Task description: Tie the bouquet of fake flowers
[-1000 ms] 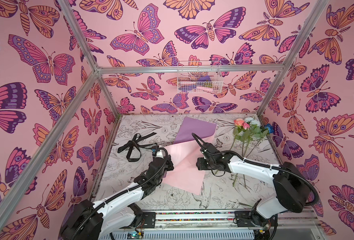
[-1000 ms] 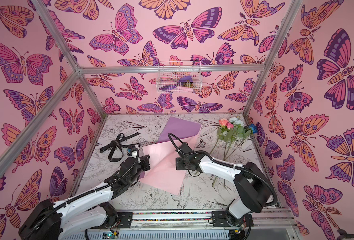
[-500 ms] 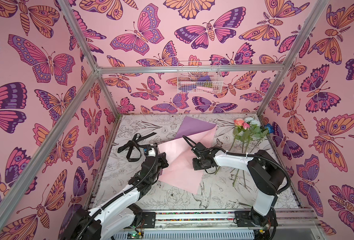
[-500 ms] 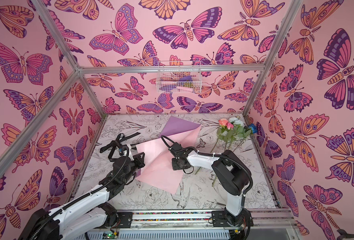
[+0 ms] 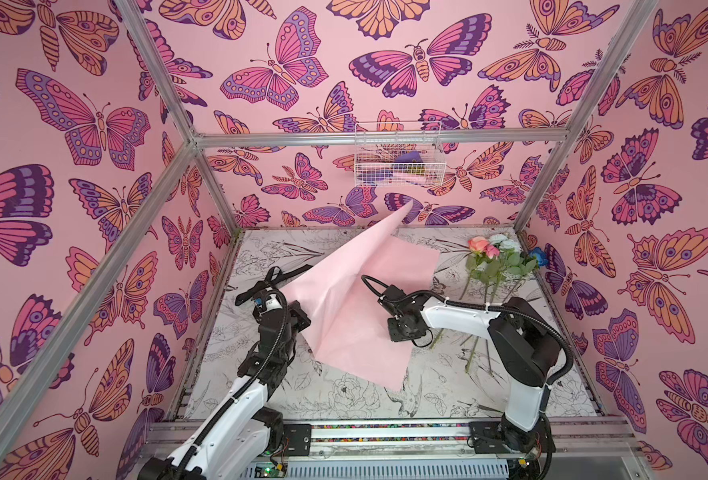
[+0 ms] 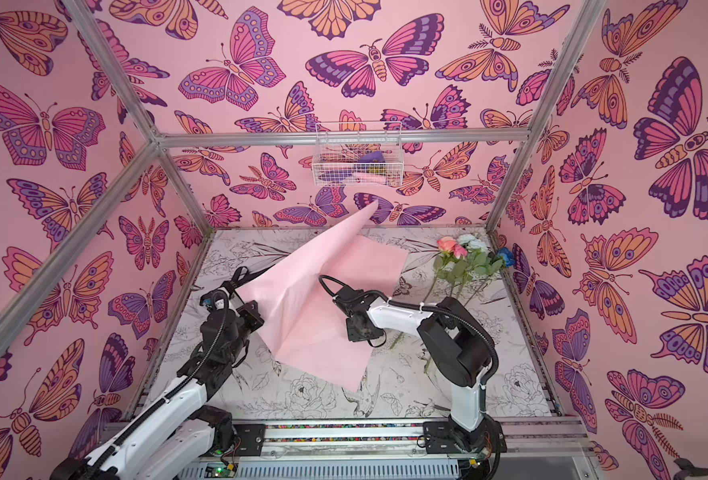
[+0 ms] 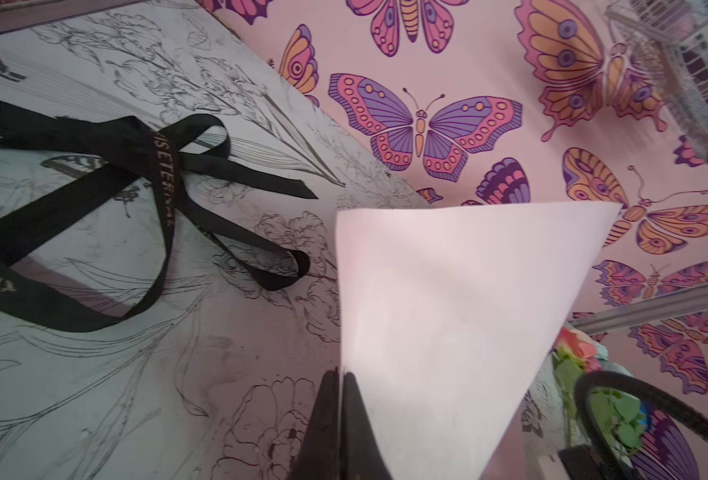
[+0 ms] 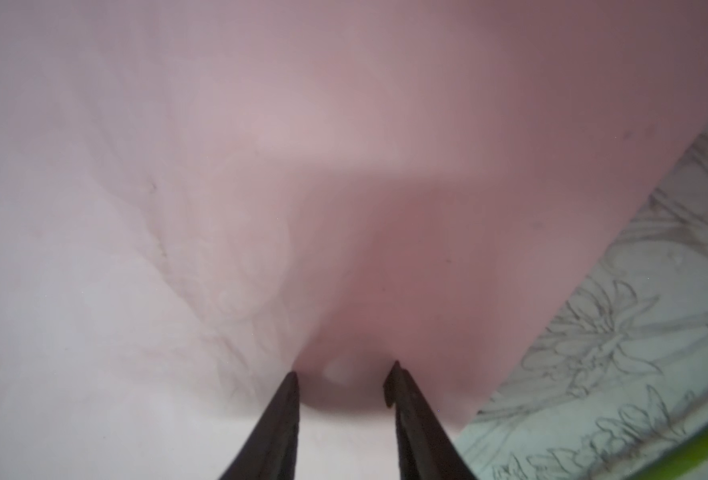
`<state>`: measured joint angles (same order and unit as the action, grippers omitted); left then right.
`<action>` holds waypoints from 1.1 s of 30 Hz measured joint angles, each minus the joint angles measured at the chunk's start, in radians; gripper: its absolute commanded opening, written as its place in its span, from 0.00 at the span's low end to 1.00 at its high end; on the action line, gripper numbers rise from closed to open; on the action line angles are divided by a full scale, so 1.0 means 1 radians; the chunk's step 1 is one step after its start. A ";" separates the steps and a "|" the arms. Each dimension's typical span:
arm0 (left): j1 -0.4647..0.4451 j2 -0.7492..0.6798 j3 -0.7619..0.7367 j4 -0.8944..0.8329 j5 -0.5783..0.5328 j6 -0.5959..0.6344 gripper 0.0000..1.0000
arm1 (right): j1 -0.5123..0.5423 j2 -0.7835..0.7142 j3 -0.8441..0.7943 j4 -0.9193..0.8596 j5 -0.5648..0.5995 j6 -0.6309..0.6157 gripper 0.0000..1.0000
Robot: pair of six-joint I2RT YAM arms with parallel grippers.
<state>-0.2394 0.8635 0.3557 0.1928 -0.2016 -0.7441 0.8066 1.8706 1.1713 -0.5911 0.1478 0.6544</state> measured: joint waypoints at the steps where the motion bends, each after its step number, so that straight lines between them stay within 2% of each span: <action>1: 0.011 0.013 0.000 0.000 0.001 0.003 0.00 | 0.000 -0.010 -0.011 -0.006 -0.002 0.007 0.38; 6: 0.051 0.106 0.005 0.029 0.027 0.015 0.00 | -0.001 -0.071 -0.087 -0.027 -0.034 0.059 0.38; 15: 0.057 0.233 0.063 0.126 0.071 0.035 0.00 | -0.001 -0.187 -0.221 -0.025 -0.109 0.147 0.37; 23: 0.076 0.352 0.124 0.196 0.077 0.071 0.00 | 0.018 -0.240 -0.276 -0.021 -0.196 0.216 0.37; 28: 0.091 0.481 0.143 0.256 0.082 0.069 0.00 | 0.039 -0.262 -0.299 -0.018 -0.252 0.252 0.38; 33: 0.096 0.534 0.135 0.301 0.081 0.048 0.00 | 0.051 -0.274 -0.310 -0.023 -0.275 0.273 0.40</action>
<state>-0.1432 1.3972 0.4911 0.4934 -0.1204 -0.6964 0.8581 1.5963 0.8612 -0.6136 -0.1272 0.9276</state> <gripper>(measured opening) 0.049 0.396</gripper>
